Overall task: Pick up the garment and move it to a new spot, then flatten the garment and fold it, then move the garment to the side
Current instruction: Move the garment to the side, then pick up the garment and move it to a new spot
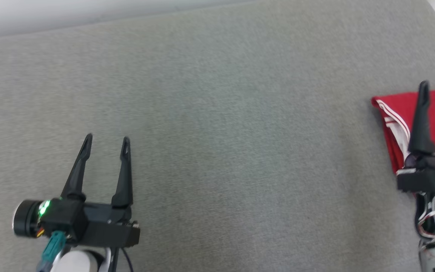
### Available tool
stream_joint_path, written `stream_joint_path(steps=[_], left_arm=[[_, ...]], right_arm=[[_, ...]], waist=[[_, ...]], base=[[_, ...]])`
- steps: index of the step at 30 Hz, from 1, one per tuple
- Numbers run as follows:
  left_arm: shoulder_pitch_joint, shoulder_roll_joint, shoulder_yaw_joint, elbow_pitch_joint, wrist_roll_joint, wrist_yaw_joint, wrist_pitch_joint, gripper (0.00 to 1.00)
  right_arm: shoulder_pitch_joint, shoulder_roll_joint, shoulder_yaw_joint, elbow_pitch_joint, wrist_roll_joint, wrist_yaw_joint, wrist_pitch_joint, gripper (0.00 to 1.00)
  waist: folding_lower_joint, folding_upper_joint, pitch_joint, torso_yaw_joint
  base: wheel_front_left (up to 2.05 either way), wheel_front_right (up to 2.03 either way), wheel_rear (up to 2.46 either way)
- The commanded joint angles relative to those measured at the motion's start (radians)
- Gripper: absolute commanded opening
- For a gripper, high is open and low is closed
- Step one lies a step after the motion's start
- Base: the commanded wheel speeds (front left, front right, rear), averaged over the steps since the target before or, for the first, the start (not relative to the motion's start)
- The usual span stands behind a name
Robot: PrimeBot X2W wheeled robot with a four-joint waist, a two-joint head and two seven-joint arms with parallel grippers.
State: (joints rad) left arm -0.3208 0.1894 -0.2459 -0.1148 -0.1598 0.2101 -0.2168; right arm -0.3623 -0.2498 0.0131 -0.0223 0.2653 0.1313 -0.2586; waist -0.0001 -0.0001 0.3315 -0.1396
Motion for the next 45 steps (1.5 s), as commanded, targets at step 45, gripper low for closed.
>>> stream_joint_path(steps=[45], left_arm=[[0.307,0.067,0.079,0.006,-0.105,0.072,0.038,1.00]], right_arm=[[0.509,0.123,0.109,-0.306,-0.166,-0.001,0.277,1.00]], waist=[[0.0001,0.0001,-0.306,0.134]], base=[[0.00,0.00,0.00]])
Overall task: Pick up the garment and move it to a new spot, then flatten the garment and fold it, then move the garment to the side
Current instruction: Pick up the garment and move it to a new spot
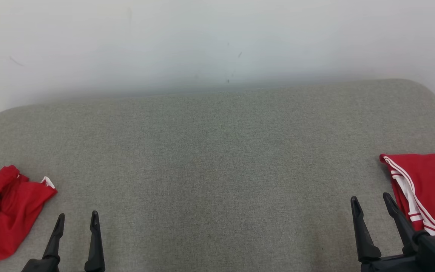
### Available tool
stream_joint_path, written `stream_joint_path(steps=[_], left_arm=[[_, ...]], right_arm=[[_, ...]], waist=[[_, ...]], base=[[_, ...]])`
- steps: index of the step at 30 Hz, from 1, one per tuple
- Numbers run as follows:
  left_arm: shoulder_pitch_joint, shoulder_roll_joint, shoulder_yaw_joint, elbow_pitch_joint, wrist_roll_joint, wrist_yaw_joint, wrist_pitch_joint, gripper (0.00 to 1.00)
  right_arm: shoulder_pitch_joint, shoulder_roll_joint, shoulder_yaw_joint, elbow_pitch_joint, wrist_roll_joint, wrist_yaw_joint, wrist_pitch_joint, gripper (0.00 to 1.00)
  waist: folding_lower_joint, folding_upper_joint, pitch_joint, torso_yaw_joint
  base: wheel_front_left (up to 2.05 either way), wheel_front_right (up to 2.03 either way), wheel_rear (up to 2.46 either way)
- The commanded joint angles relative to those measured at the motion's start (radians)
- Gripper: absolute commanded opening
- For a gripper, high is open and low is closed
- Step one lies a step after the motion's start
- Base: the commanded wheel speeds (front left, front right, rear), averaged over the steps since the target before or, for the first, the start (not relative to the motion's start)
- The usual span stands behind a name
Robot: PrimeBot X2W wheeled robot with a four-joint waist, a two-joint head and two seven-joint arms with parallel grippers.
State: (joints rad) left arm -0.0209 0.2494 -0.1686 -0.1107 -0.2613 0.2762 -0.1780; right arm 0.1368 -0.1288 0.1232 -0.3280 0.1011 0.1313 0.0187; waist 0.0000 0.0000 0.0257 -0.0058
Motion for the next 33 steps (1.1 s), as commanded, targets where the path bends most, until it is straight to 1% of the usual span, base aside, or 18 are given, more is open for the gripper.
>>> stream_joint_path(steps=[1,14,18,22,33], left_arm=[[0.004,0.008,0.001,0.002,-0.004,0.006,0.000,1.00],[-0.016,0.008,-0.014,0.007,-0.002,0.009,0.003,1.00],[-0.027,0.003,-0.018,0.008,-0.008,0.007,0.005,1.00],[-0.048,-0.008,-0.018,0.009,-0.015,0.005,-0.010,1.00],[-0.046,-0.036,-0.003,0.026,-0.045,0.007,-0.054,1.00]], right_arm=[[0.009,0.003,-0.001,0.000,-0.001,-0.001,-0.001,1.00],[-0.001,0.008,0.002,0.010,0.005,-0.001,-0.011,1.00],[0.007,0.011,-0.003,0.007,0.008,-0.001,-0.014,1.00],[0.012,0.005,0.005,0.001,0.010,-0.001,-0.015,1.00],[-0.012,-0.014,0.057,-0.008,0.008,-0.001,0.003,1.00]], waist=[[0.0000,0.0000,0.000,0.000],[0.0000,0.0000,0.001,-0.004],[0.0000,0.0000,0.005,0.015],[0.0000,0.0000,0.015,0.074],[0.0000,0.0000,0.021,0.306]], base=[[0.00,0.00,0.00],[0.00,0.00,0.00],[0.00,0.00,0.00],[0.00,0.00,0.00],[0.00,0.00,0.00]])
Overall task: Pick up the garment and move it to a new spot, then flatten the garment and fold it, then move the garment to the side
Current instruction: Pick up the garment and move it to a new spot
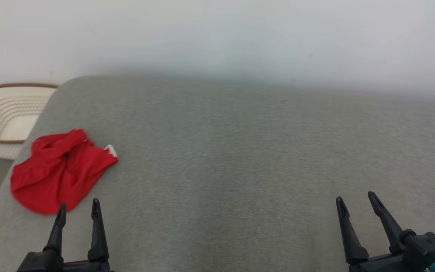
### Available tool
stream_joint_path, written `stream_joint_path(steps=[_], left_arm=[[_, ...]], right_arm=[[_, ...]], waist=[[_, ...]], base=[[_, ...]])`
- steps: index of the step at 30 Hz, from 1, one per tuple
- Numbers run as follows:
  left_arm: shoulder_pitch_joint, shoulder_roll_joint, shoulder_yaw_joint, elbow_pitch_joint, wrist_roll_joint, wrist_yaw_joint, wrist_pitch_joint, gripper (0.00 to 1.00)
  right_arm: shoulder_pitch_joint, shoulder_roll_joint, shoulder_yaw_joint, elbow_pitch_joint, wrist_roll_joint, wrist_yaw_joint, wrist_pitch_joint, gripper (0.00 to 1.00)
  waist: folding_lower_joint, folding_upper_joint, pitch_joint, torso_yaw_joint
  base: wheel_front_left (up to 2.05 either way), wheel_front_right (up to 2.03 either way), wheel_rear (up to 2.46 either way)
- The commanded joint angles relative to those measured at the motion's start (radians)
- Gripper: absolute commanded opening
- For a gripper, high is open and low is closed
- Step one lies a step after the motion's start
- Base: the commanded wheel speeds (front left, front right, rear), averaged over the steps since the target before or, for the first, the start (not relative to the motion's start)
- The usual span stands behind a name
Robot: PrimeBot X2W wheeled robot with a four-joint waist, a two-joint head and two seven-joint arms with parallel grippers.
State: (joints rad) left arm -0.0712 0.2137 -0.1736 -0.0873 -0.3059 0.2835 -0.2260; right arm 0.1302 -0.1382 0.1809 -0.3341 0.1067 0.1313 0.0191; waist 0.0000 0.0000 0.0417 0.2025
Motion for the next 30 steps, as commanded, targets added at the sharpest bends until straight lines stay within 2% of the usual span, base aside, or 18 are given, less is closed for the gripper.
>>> stream_joint_path(steps=[1,9,24,30], left_arm=[[0.007,-0.001,0.004,0.005,-0.001,0.000,-0.008,1.00],[0.017,-0.011,0.010,0.013,-0.015,-0.001,-0.022,1.00],[0.013,-0.016,0.010,0.001,-0.018,0.004,-0.029,1.00],[-0.038,-0.009,0.026,-0.035,-0.021,0.009,-0.024,1.00]], right_arm=[[-0.006,-0.005,0.005,-0.001,0.005,-0.001,0.003,1.00],[-0.010,-0.001,0.033,0.008,0.014,-0.001,0.001,1.00],[-0.016,-0.007,0.050,0.016,0.026,-0.001,-0.001,1.00],[-0.024,-0.010,0.047,0.007,0.029,-0.001,0.002,1.00]], waist=[[0.0000,0.0000,0.005,0.114],[0.0000,0.0000,0.002,0.203],[0.0000,0.0000,0.010,0.211],[0.0000,0.0000,0.024,0.208]], base=[[0.00,0.00,0.00],[0.00,0.00,0.00],[0.00,0.00,0.00],[0.00,0.00,0.00]])
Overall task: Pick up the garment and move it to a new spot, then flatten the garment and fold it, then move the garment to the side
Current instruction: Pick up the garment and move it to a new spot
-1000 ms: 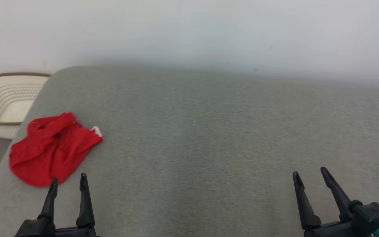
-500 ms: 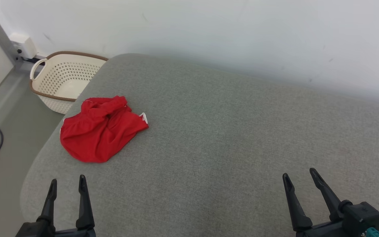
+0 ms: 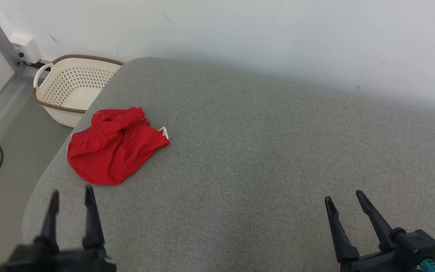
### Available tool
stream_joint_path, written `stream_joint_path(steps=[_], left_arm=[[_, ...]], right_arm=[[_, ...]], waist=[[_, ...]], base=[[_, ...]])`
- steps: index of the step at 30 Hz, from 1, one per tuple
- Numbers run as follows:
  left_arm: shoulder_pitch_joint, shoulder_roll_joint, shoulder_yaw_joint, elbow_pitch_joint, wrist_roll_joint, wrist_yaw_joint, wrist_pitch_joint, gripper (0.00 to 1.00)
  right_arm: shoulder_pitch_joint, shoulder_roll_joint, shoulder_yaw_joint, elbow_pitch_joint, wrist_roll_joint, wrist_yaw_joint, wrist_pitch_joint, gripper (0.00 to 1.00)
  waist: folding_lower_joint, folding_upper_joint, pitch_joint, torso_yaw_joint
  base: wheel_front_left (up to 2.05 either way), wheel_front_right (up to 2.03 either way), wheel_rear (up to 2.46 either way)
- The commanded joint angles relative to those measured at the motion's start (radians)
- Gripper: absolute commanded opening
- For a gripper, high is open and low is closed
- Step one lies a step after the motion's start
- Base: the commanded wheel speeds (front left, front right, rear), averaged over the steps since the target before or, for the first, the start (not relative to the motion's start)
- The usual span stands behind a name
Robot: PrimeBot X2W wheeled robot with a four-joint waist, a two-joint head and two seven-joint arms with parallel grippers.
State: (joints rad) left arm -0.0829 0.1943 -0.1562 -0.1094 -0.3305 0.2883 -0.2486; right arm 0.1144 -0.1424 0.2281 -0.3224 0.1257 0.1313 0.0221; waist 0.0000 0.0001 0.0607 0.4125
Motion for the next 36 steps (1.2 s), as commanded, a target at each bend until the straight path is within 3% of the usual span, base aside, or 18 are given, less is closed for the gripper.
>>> stream_joint_path(steps=[1,7,14,23,31,36], left_arm=[[-0.047,0.016,0.014,-0.031,0.005,0.004,0.001,1.00],[-0.253,0.104,0.076,-0.084,0.007,-0.006,0.096,1.00],[-0.534,0.201,0.114,0.129,-0.073,-0.086,0.269,1.00],[-0.742,0.227,0.076,0.573,-0.162,-0.189,0.452,1.00],[-0.810,0.227,0.069,0.803,-0.204,-0.224,0.558,1.00],[-0.827,0.233,0.087,0.910,-0.231,-0.222,0.575,1.00]], right_arm=[[-0.010,-0.005,-0.002,-0.005,0.010,-0.001,0.000,1.00],[-0.039,-0.024,0.014,-0.020,0.012,-0.001,0.008,1.00],[-0.083,-0.053,0.025,-0.026,0.016,-0.001,0.006,1.00],[-0.144,-0.079,0.046,-0.029,0.030,-0.001,-0.002,1.00],[-0.179,-0.100,0.050,-0.032,0.034,-0.001,-0.008,1.00],[-0.199,-0.106,0.050,-0.027,0.042,-0.001,-0.020,1.00]], waist=[[0.0000,-0.0001,0.008,-0.002],[0.0000,-0.0001,0.050,-0.034],[0.0000,-0.0001,0.120,-0.110],[0.0000,-0.0001,0.243,-0.210],[0.0000,-0.0001,0.336,-0.262],[0.0000,-0.0001,0.375,-0.288]], base=[[0.00,0.00,0.00],[0.00,0.00,0.00],[0.00,0.00,0.00],[0.00,0.00,0.00],[0.00,0.00,0.00],[0.00,0.00,0.00]])
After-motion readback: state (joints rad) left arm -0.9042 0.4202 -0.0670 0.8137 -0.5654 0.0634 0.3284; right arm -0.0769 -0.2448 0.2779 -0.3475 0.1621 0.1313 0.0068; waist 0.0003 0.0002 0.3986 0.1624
